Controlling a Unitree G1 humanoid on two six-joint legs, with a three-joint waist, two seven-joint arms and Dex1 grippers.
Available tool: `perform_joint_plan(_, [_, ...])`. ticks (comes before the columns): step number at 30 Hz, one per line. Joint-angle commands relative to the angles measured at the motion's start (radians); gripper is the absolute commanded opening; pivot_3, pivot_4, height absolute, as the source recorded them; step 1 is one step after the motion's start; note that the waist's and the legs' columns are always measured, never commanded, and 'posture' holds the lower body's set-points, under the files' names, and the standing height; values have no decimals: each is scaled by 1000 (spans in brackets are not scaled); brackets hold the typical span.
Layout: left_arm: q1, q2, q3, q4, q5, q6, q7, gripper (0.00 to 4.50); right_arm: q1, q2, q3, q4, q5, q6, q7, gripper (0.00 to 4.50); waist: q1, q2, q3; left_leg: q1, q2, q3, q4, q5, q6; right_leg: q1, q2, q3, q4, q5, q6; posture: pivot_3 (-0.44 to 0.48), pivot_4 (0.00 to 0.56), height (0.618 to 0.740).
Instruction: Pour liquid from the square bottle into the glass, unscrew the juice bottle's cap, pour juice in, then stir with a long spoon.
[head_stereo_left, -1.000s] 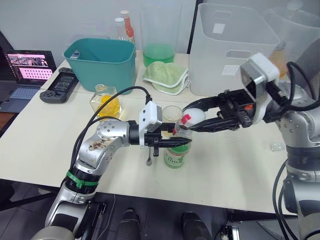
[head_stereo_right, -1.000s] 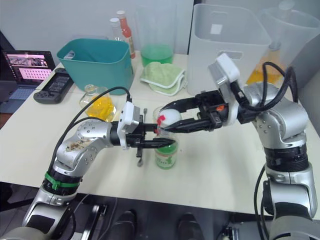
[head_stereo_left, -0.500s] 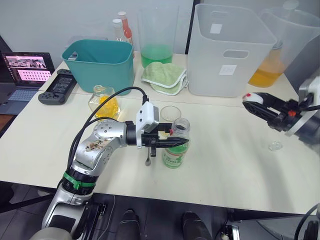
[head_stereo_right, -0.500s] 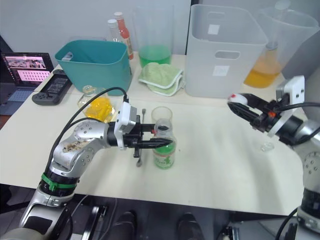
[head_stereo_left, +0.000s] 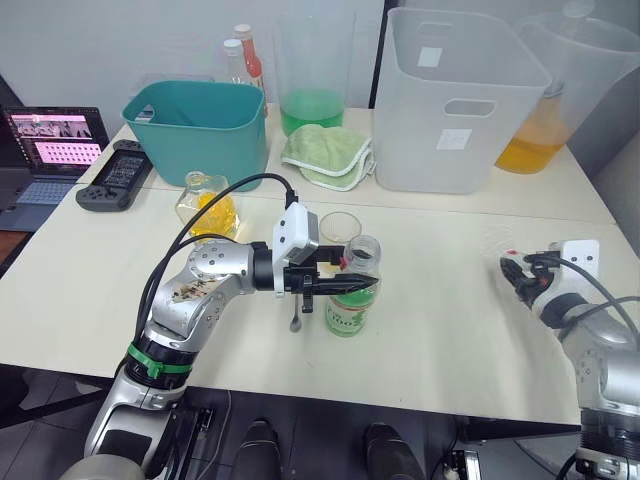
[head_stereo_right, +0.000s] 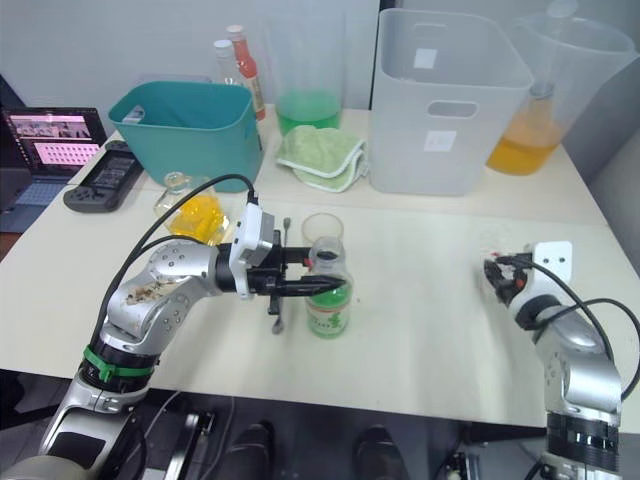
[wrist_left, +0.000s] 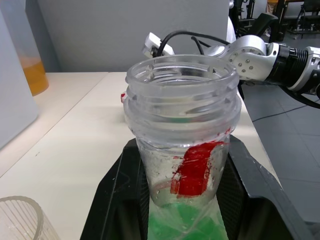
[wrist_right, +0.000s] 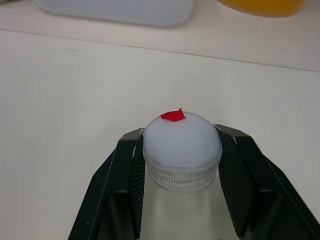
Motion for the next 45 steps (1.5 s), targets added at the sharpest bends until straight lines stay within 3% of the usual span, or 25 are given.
perform_joint_plan(1, [11,9,-13,-9,25,4,7,1346,-30,8,1,55,-3,-51,5,1594,0,0,0,0,0,0,0,0,0,0,0,0,0,0,0,0,150,734])
perform_joint_plan(4, [9,11,-11,-7,26,3,7,1346,-41,20,-7,75,18,-56,11,1594,0,0,0,0,0,0,0,0,0,0,0,0,0,0,0,0,150,734])
perform_joint_plan(6, [9,13,-10,-5,26,2,6,1346,-48,28,-13,81,28,-56,11,2617,0,0,0,0,0,0,0,0,0,0,0,0,0,0,0,0,150,734])
perform_joint_plan(12, [8,19,-5,-9,22,7,5,1346,-49,22,-30,5,61,-18,12,4486,0,0,0,0,0,0,0,0,0,0,0,0,0,0,0,0,150,734])
perform_joint_plan(19, [17,40,21,-32,3,26,11,1346,-60,-24,-77,-257,266,204,61,4486,-3,1,0,0,0,0,0,0,0,0,0,0,0,0,0,0,150,734])
perform_joint_plan(24, [29,50,58,-73,-38,62,34,1346,-126,-136,-44,-313,355,290,174,4486,-5,2,1,0,0,0,0,0,0,0,0,0,1,0,0,0,150,734])
perform_joint_plan(27, [23,68,182,-129,-156,143,96,1346,-207,-221,36,-354,437,327,349,4486,-10,2,2,-1,0,0,0,0,0,-1,0,0,-1,0,0,0,150,734])
perform_joint_plan(35, [33,186,378,-257,-331,308,207,1346,-284,-274,123,-376,551,396,532,4486,4,0,3,-3,0,0,-1,0,0,-2,0,0,-1,0,0,0,150,734])
perform_joint_plan(40, [51,292,422,-251,-304,318,215,1346,-324,-239,150,-374,518,352,519,4486,2,-2,4,-4,0,0,-1,0,0,-3,0,0,-1,0,0,0,150,734])
perform_joint_plan(45, [14,309,403,-172,-214,247,247,1346,-324,-227,152,-412,565,430,463,4486,4,-2,4,-4,0,0,-1,0,0,-3,0,0,-1,0,0,0,150,734])
